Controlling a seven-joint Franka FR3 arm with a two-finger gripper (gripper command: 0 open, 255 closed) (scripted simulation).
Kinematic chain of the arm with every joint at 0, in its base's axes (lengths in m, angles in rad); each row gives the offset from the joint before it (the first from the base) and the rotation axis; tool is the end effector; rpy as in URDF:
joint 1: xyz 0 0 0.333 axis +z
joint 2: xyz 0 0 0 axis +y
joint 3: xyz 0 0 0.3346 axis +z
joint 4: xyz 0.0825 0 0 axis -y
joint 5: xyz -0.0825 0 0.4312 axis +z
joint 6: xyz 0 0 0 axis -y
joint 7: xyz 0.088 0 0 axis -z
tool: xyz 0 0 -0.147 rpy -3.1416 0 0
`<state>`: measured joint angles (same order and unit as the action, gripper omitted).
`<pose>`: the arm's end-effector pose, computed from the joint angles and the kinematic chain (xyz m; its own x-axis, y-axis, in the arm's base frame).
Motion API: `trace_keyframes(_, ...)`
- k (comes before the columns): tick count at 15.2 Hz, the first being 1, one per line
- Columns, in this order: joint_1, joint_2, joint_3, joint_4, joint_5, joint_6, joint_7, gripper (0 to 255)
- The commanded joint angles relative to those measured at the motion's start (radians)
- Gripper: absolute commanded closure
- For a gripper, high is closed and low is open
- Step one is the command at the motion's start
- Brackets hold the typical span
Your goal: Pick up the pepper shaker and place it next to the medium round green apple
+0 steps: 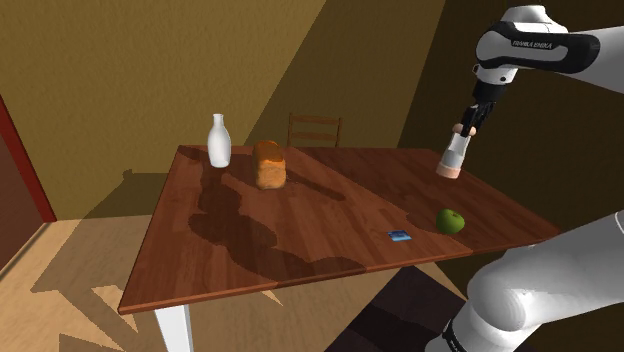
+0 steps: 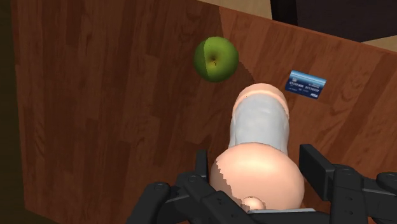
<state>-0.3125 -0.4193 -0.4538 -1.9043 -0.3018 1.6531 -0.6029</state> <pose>0.2959 -0.3963 0.6366 0.9907 -0.1314 0.0365 -0.1357 -0.9755 0.1729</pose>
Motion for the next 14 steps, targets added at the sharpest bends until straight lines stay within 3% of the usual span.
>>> trace_keyframes(1,-0.009,0.027,-0.049,0.027,0.001,0.014,-0.060,255)
trace_keyframes(8,-0.035,0.132,-0.215,0.138,0.040,0.043,-0.261,255)
trace_keyframes(14,-0.060,0.300,-0.388,0.283,0.162,0.060,-0.474,255)
